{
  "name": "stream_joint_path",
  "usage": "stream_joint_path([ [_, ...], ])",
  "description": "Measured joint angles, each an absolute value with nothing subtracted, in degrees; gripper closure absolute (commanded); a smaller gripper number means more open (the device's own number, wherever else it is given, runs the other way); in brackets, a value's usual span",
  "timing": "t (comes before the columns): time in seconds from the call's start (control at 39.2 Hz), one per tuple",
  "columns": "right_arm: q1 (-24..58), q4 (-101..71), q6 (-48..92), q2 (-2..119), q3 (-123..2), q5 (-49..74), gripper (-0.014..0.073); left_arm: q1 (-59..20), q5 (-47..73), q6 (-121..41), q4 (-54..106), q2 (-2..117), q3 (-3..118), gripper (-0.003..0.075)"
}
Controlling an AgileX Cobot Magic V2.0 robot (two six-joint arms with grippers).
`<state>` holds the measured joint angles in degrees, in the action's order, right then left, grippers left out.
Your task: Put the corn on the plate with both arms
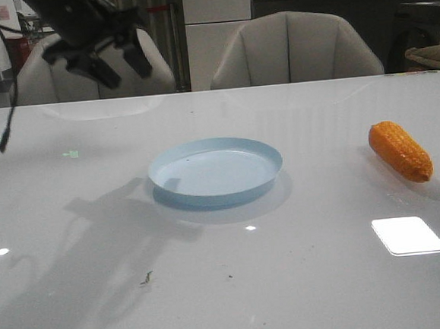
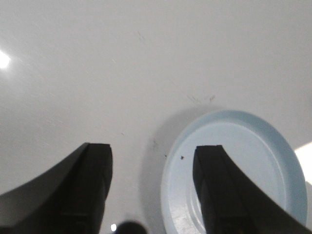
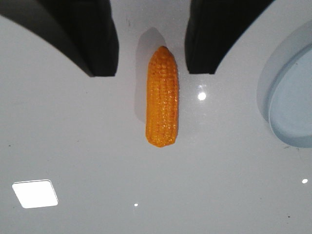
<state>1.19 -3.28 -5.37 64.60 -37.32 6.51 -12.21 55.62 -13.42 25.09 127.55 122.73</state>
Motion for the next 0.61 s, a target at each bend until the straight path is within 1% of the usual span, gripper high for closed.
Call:
stream_joint_path([
  [0.15,1.2,-3.2,-5.4,66.3,-45.6,11.8,0.0148,-7.4,56.0,-16.0,24.7,122.6,124.3,0.0280],
  [0.23,1.2,-3.1,-5.4,68.3,-50.1,14.6,0.0100,-5.5,56.4,-17.4,23.3,120.3,124.3,0.0280],
  [0.33,1.2,-2.7,-5.4,72.8,-55.7,18.4,0.0002,-3.6,56.5,-18.0,20.1,117.3,123.1,0.0280],
  [0.38,1.2,-2.5,-5.4,75.6,-58.5,20.1,-0.0025,-2.8,56.4,-18.1,19.3,115.8,121.7,0.0280],
  [0.48,1.2,-2.2,-5.4,81.5,-63.6,22.4,-0.0031,-2.0,54.6,-18.2,18.7,112.5,117.2,0.0280],
  [0.61,1.2,-2.0,-5.4,89.6,-68.3,23.3,-0.0031,-1.6,49.2,-18.2,17.6,107.1,109.0,0.0280],
])
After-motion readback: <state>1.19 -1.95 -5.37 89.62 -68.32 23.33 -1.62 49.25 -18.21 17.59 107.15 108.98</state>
